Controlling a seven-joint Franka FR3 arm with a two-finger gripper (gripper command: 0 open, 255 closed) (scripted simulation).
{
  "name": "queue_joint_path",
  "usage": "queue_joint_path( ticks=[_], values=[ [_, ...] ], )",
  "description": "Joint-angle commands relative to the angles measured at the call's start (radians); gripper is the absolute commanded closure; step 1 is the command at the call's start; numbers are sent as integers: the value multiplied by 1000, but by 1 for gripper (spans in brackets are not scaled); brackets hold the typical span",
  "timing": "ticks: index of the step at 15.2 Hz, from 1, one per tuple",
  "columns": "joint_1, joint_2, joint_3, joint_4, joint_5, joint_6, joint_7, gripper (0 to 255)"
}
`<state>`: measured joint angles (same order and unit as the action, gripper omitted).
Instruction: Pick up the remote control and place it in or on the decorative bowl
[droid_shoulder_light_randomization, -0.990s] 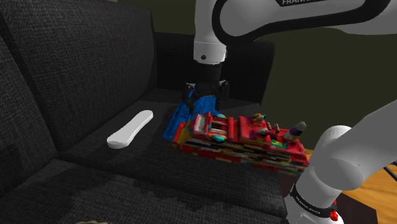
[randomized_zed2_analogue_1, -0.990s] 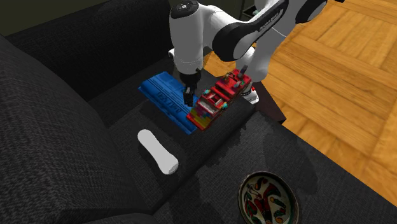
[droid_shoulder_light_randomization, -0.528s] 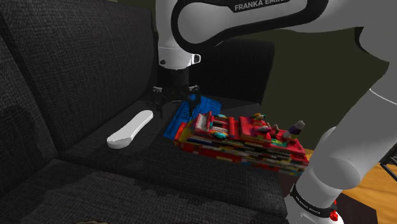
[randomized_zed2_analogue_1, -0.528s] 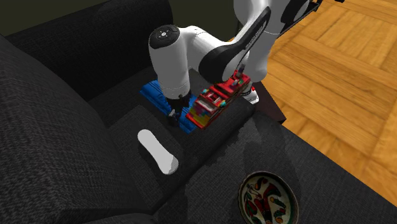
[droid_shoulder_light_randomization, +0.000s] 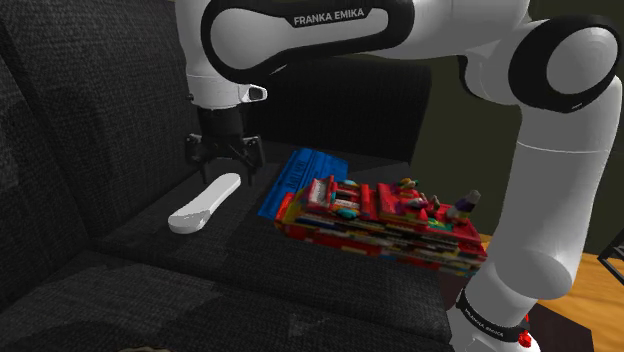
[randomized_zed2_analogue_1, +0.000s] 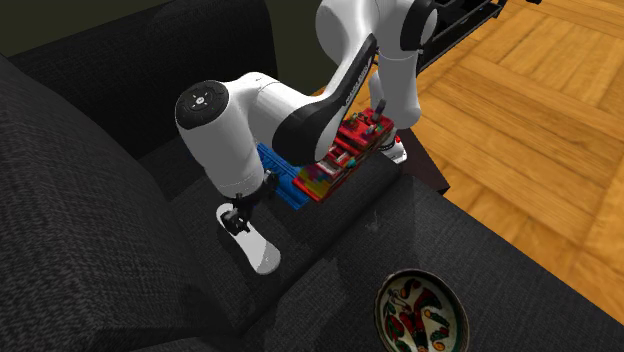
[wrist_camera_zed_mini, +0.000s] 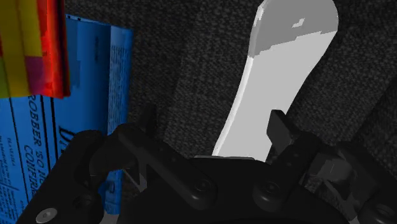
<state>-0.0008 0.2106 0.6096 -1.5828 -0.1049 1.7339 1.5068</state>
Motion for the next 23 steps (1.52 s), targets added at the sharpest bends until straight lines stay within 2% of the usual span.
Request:
queue_joint_path(
  ticks=[1,3,11,19,20,23],
  values=[
    [43,112,-8,128,-62,-35,91,0],
    [96,217,-27,266,-112,-81,161,0],
    [82,208,-34,151,-108,26,164,0],
    [82,208,-34,151,-108,26,164,0],
    [82,208,-34,151,-108,26,164,255],
    [82,208,-34,151,-108,26,164,255]
  ],
)
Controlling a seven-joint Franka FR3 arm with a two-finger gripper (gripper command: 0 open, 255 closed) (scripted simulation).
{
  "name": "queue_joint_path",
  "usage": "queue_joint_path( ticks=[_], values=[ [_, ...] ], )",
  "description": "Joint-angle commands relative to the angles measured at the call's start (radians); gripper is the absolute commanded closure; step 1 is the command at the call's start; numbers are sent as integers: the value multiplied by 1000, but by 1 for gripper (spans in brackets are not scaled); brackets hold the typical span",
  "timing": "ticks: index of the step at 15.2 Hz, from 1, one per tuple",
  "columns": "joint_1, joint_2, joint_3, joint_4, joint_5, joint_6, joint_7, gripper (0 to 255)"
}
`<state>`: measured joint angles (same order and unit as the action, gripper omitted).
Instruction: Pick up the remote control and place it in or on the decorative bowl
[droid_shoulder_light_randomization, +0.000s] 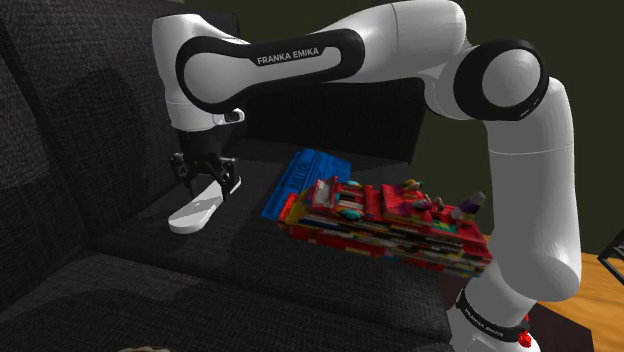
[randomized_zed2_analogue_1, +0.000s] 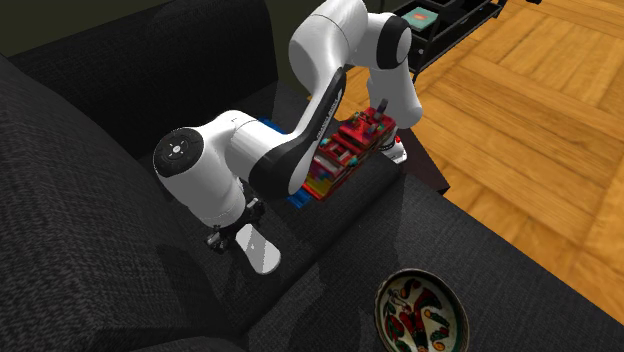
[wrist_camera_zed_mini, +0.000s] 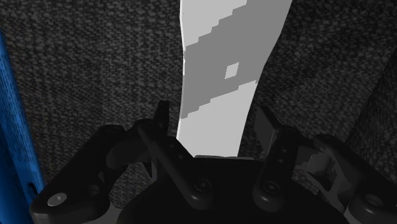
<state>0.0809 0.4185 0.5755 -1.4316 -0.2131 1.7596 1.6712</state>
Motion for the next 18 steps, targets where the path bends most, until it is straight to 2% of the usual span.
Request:
queue_joint_path(
  ticks=[1,6,18],
  values=[
    [0,0,0,0,0,0,0,255],
    [0,0,0,0,0,0,0,255],
    [31,15,4,186,-5,-170,-5,255]
  ],
)
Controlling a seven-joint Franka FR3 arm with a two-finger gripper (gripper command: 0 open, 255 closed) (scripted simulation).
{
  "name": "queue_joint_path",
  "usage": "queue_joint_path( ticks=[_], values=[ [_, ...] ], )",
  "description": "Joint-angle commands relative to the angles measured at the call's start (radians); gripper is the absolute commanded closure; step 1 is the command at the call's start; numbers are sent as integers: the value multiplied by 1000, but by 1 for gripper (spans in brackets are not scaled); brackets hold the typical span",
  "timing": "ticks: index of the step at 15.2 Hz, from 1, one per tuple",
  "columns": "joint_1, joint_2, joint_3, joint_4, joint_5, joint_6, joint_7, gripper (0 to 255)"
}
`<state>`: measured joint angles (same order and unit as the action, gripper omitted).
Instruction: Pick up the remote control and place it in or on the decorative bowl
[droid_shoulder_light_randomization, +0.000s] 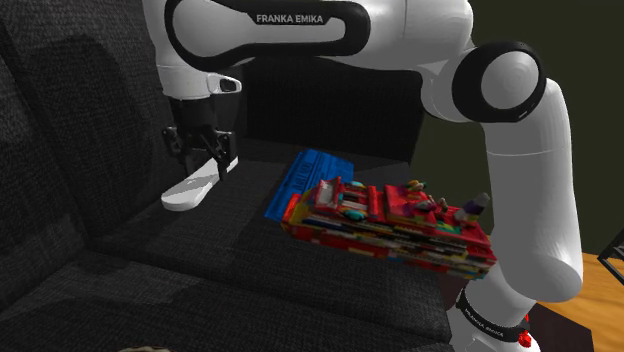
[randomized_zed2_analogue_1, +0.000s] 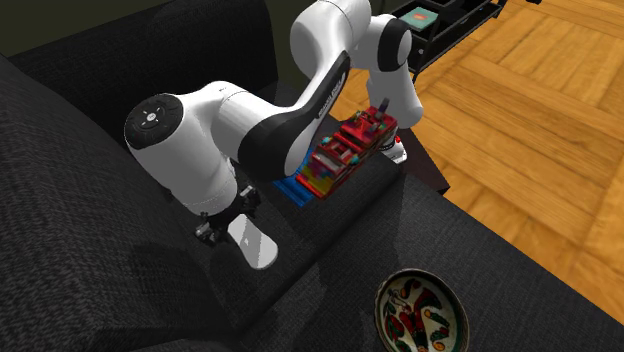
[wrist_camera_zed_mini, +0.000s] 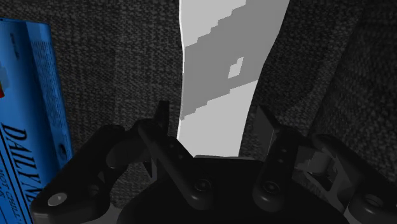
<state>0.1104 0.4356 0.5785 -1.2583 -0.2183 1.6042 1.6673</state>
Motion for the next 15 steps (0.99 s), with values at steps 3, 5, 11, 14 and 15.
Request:
queue_joint_path(
  ticks=[3,5,11,14,15],
  values=[
    [14,10,0,73,-5,-62,-2,255],
    [25,21,0,117,-10,-95,-2,255],
    [69,68,-6,277,-35,-208,-3,255],
    [85,38,7,242,-24,-203,35,255],
    [90,20,14,215,-16,-193,54,255]
  ],
)
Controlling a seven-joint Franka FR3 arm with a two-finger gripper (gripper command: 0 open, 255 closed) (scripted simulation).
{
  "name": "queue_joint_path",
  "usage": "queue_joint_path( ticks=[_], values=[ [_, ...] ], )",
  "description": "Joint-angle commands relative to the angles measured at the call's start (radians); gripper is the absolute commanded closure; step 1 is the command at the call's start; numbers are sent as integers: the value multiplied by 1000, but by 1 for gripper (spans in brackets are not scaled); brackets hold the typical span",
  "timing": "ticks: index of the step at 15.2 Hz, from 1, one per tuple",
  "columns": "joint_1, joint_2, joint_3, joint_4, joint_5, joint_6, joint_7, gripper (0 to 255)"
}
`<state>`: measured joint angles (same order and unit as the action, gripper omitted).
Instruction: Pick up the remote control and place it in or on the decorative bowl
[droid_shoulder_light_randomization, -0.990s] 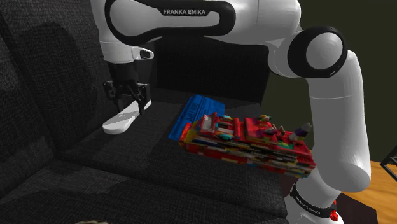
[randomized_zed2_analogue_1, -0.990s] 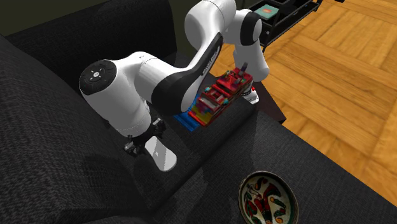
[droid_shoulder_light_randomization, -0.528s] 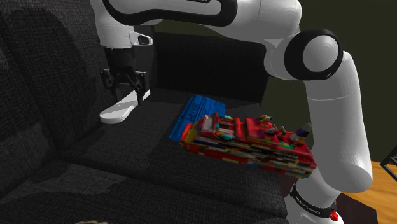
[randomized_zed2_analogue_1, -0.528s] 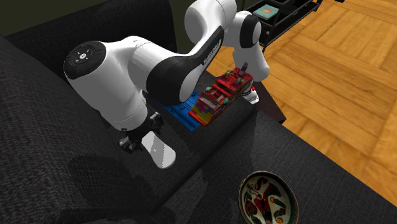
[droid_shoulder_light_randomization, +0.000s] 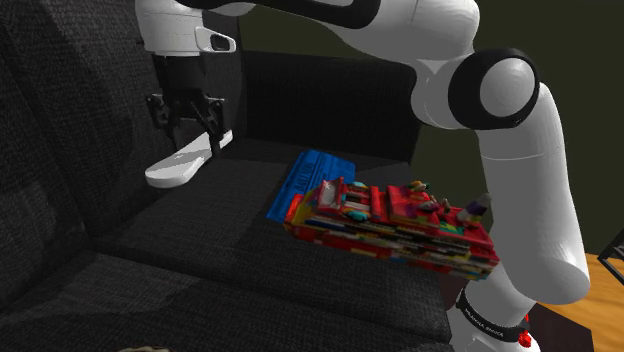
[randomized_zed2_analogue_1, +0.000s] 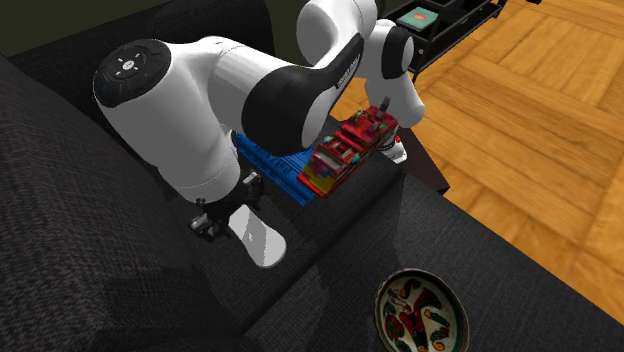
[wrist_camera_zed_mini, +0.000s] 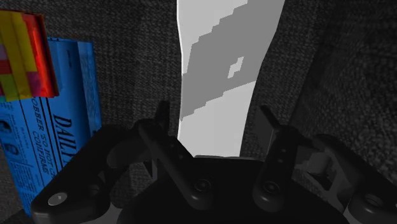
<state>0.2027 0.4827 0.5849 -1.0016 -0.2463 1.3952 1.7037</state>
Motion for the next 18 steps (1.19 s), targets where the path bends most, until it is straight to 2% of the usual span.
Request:
queue_joint_path(
  ticks=[1,9,18],
  values=[
    [5,-42,15,-66,18,24,37,255],
    [92,-112,66,-172,44,61,198,255],
    [255,-86,113,-144,18,48,397,255]
  ],
)
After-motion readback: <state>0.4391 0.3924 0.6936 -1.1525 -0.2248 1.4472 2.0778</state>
